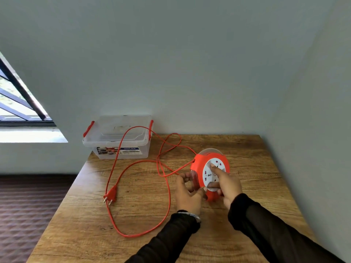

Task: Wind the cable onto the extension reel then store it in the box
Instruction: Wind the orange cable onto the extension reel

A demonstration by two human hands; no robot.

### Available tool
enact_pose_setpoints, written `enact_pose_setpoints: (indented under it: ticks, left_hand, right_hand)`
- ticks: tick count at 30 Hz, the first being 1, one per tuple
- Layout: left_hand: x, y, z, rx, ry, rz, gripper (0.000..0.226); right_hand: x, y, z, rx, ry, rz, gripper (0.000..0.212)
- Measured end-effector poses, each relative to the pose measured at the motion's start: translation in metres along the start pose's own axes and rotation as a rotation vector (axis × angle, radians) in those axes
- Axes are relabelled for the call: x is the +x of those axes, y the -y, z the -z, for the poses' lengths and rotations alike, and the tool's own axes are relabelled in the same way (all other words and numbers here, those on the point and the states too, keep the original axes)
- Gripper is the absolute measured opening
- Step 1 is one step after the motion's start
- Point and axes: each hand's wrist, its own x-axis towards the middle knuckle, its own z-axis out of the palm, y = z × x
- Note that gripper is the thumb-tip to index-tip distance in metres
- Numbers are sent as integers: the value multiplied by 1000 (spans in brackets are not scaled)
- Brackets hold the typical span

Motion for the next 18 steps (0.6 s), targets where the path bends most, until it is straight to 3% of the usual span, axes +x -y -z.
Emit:
enact_pose_setpoints:
  ticks: [4,6,11,14,16,18]
  left_hand:
    - [-2,-1,-1,81,47,-73,52]
    - [-1,-1,-1,109,62,-83,52]
    - [6,-2,2,72,42,-55,52]
    - [15,-7,7,45,93,-18,50]
    - [22,-11,10,64,147,16,51]
    - [29,-18,13,110,213,30,49]
  right_hand:
    - [4,6,3,123,87,-208,16]
    - [5,6,4,145,104,-228,15]
    - [1,12,17,-139,176,-132,14]
    - [2,17,32,-526,134,164,16]
    - [4,20,44,-948,69,522,24]
    - [5,24,54,-1285,103,871,40]
